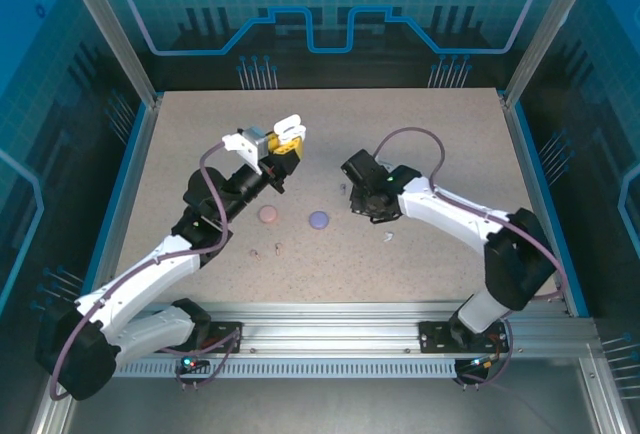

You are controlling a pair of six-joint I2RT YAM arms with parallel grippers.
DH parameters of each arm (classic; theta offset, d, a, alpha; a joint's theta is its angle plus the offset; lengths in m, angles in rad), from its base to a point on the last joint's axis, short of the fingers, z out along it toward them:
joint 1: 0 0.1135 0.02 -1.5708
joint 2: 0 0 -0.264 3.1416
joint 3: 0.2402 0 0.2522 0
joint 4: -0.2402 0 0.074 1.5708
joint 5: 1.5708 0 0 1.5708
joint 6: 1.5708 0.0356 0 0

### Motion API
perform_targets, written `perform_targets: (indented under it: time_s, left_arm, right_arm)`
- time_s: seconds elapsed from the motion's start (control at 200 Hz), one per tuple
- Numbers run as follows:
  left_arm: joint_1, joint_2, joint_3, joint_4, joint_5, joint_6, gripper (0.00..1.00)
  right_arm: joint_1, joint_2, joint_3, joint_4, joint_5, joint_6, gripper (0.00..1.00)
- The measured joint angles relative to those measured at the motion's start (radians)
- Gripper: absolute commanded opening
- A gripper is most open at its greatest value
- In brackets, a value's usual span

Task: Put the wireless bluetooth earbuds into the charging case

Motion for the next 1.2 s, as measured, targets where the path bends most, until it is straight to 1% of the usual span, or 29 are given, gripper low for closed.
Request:
perform_targets:
  time_s: [0.1,0.25,0.445,0.625,0.865,1.035,1.201]
  left_arm:
    - [-0.007,0.019,-0.024,0.069,-0.001,0.052,0.00]
    - [-0.014,0.090,-0.027,0.147,-0.013,0.135,0.00]
    - [-0.018,0.196,0.008,0.219,-0.061,0.204,0.00]
    - [-0.022,0.267,0.055,0.283,-0.102,0.237,0.00]
    - [-0.039,0.311,0.111,0.311,-0.106,0.256,0.00]
    - [-0.062,0.314,0.137,0.314,-0.104,0.256,0.00]
    - [-0.086,0.315,0.150,0.312,-0.098,0.256,0.00]
  right_arm:
    - [-0.013,-0.067,0.034,0.001,0.007,-0.046,0.24]
    - [-0.053,-0.169,0.117,0.017,0.004,-0.119,0.25]
    - [-0.101,-0.253,0.229,0.104,-0.038,-0.187,0.25]
    - [-0.109,-0.278,0.259,0.254,-0.106,-0.232,0.26]
    - [-0.109,-0.278,0.256,0.472,-0.215,-0.241,0.26]
    - [-0.106,-0.278,0.202,0.668,-0.278,-0.238,0.26]
    - [-0.075,-0.277,0.131,0.840,-0.325,-0.258,0.26]
